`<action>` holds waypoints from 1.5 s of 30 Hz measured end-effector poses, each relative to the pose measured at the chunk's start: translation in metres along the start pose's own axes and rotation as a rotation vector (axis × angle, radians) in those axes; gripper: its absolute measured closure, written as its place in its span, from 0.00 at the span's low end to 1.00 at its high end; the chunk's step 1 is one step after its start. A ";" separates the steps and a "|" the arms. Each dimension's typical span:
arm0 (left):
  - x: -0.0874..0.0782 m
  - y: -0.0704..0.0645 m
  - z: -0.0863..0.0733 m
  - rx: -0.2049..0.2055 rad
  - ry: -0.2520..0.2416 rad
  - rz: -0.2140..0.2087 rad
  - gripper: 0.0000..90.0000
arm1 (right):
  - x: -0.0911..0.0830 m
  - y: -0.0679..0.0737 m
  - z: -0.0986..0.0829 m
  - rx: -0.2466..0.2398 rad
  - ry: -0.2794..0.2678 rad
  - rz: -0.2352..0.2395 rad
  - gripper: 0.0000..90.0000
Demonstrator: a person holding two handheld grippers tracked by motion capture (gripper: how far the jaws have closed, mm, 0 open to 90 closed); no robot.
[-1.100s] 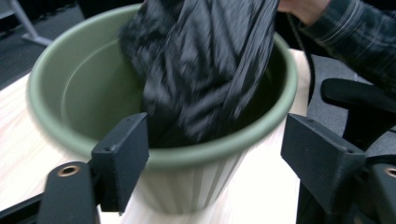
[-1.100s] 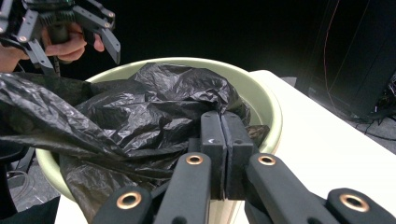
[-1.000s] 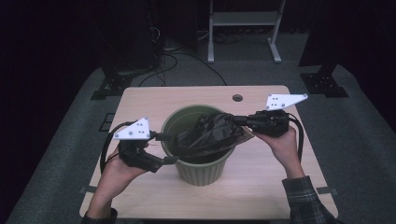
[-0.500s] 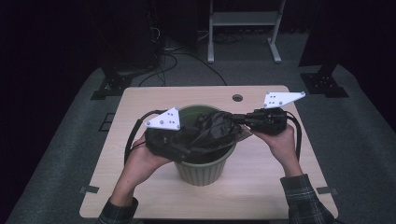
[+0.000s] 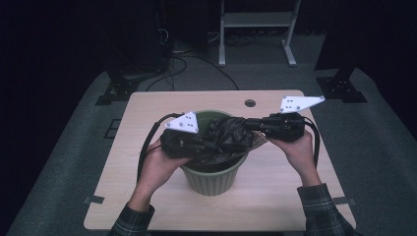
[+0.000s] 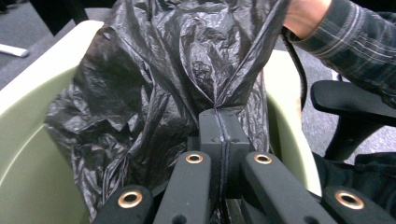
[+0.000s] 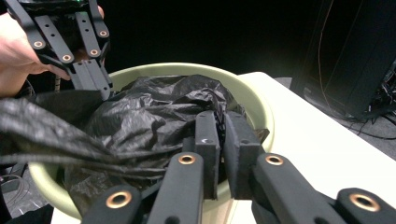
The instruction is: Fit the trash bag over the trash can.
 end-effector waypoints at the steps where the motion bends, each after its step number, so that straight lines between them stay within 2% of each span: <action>1: -0.001 0.001 0.000 -0.001 -0.004 0.007 1.00 | -0.002 -0.001 0.000 0.003 -0.001 -0.006 0.88; 3: -0.002 0.002 0.000 -0.005 -0.010 0.013 1.00 | -0.005 -0.002 0.000 0.006 -0.007 -0.011 0.87; 5: -0.003 0.005 -0.002 -0.012 -0.013 0.022 1.00 | -0.019 -0.004 -0.002 0.021 -0.020 -0.022 0.83; 7: -0.003 0.006 -0.002 -0.020 -0.014 0.025 1.00 | -0.025 -0.005 -0.003 0.021 -0.023 -0.029 0.82; 14: -0.002 0.008 -0.006 -0.028 -0.009 0.026 1.00 | -0.050 -0.005 -0.012 0.052 -0.043 -0.026 0.76; 16: -0.002 0.008 -0.006 -0.028 -0.008 0.024 1.00 | -0.055 -0.003 -0.014 0.063 -0.052 -0.011 0.73; 18: -0.002 0.008 -0.007 -0.028 -0.007 0.024 1.00 | -0.057 0.000 -0.016 0.082 -0.062 0.023 0.69; 25: -0.003 0.008 -0.006 -0.031 -0.011 0.027 1.00 | -0.049 0.011 -0.017 0.097 -0.054 0.079 0.56; 28: -0.004 0.007 -0.006 -0.031 -0.012 0.028 1.00 | -0.042 0.014 -0.017 0.102 -0.048 0.095 0.61; 30: -0.005 0.007 -0.005 -0.031 -0.014 0.027 1.00 | -0.039 0.015 -0.018 0.100 -0.041 0.098 0.72; 33: -0.005 0.008 -0.006 -0.030 -0.016 0.028 1.00 | -0.033 0.016 -0.020 0.072 -0.030 0.091 0.94; 35: -0.007 0.008 -0.006 -0.032 -0.020 0.031 1.00 | -0.032 0.017 -0.021 0.061 -0.023 0.089 0.99; 39: -0.018 0.011 -0.008 -0.044 -0.034 0.053 1.00 | -0.035 0.017 -0.023 0.056 -0.014 0.080 1.00; 45: -0.049 0.019 -0.021 -0.073 -0.058 0.113 1.00 | -0.051 0.008 -0.029 0.061 -0.019 0.042 1.00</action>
Point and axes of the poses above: each handheld gripper's, and its own axes: x roughly forward along the jaws, z roughly out of its top, y roughly to its left, the point moved 10 cm from there along x, roughly forward along the jaws, and after that the axes turned 11 degrees about x, right-handed, at the moved point
